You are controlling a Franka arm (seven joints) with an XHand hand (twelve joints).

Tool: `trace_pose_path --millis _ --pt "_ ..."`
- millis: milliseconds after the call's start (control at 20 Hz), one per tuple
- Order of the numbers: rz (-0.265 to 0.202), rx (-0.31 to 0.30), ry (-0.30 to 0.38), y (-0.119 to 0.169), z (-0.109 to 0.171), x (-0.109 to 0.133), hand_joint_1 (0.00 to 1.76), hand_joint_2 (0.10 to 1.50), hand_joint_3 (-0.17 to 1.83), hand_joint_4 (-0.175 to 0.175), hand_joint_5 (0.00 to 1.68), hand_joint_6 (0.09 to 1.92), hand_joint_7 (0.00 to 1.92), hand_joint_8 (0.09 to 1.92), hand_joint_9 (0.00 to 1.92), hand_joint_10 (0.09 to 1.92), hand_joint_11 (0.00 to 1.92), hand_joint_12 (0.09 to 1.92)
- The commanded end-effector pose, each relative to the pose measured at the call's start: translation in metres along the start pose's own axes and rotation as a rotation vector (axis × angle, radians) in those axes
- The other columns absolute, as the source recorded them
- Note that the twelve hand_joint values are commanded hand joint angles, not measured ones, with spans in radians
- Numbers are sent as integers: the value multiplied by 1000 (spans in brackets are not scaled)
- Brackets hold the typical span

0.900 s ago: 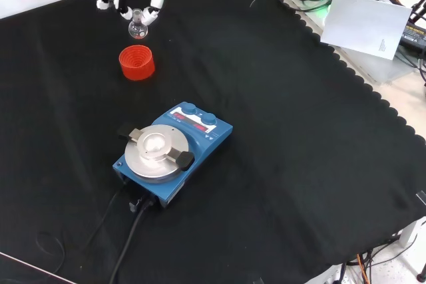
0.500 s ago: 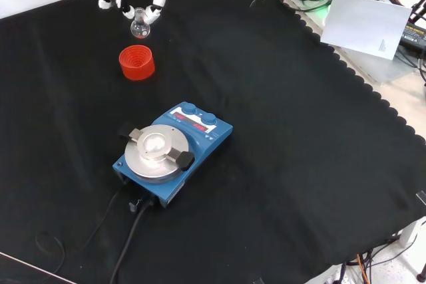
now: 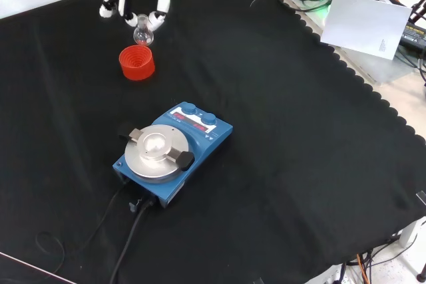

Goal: Place the round-bottom flask on the heater.

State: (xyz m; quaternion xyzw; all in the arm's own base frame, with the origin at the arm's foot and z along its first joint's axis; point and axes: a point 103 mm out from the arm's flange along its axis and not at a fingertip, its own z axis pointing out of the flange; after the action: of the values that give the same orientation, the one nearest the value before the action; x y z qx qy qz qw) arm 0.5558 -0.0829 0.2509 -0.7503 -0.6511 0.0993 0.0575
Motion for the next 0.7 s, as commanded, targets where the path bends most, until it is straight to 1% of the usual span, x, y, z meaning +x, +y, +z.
trace_pose_path --millis 50,700 --pt "-74 -22 -26 4 -25 51 1106 623 815 175 1170 926 340 544 540 552 175 1334" --pt "-197 -19 -61 8 -42 112 1107 621 815 175 1175 918 332 543 533 553 176 1333"
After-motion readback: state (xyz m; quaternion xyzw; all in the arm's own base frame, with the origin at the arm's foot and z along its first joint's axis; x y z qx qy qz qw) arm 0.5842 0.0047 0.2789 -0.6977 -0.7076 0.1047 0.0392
